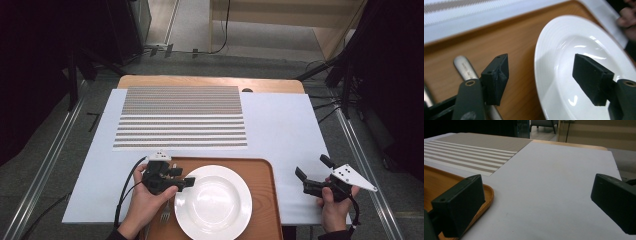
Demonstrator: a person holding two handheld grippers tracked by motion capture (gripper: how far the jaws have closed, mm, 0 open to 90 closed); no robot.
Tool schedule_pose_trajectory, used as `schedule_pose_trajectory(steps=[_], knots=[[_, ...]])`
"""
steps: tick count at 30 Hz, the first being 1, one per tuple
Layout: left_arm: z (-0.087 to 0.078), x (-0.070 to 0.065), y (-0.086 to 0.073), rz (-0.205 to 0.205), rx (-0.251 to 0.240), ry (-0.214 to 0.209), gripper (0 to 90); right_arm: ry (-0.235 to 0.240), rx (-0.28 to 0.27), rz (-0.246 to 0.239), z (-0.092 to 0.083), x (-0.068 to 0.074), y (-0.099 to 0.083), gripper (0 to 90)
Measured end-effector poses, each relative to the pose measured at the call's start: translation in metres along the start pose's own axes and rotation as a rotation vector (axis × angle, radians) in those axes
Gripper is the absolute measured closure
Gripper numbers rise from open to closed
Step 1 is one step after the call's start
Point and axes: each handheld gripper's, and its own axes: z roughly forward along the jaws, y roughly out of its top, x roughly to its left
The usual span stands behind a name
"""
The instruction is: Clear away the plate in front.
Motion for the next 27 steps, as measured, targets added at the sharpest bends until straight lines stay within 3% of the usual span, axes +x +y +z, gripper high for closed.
schedule_pose_trajectory(steps=[5, 9, 12, 15, 19, 23, 25, 27], knots=[[-0.015, 0.006, -0.003, 0.041, -0.099, 0.004, 15.9, 0.001, 0.000, 0.002, 0.000, 0.000, 0.000, 0.0], [-0.024, 0.010, -0.004, 0.044, -0.131, 0.004, 9.9, 0.002, 0.000, 0.002, 0.000, 0.000, 0.000, 0.0], [-0.034, 0.013, -0.006, 0.059, -0.178, 0.032, 9.8, 0.003, 0.000, 0.002, 0.000, 0.000, 0.000, 0.0], [-0.043, 0.018, -0.008, 0.063, -0.219, 0.032, 0.0, 0.003, 0.000, 0.002, 0.000, 0.000, 0.000, 0.0], [-0.055, 0.026, -0.013, 0.072, -0.266, 0.050, 0.0, 0.002, 0.000, 0.002, 0.000, 0.000, 0.000, 0.0], [-0.065, 0.032, -0.019, 0.110, -0.309, 0.122, 0.0, 0.001, 0.000, 0.002, 0.000, 0.000, 0.000, 0.0], [-0.070, 0.034, -0.021, 0.118, -0.332, 0.121, 0.0, 0.002, 0.000, 0.000, 0.000, -0.001, 0.000, 0.0], [-0.075, 0.036, -0.024, 0.124, -0.352, 0.147, 0.0, 0.000, 0.000, 0.000, 0.001, -0.001, 0.000, 0.0]])
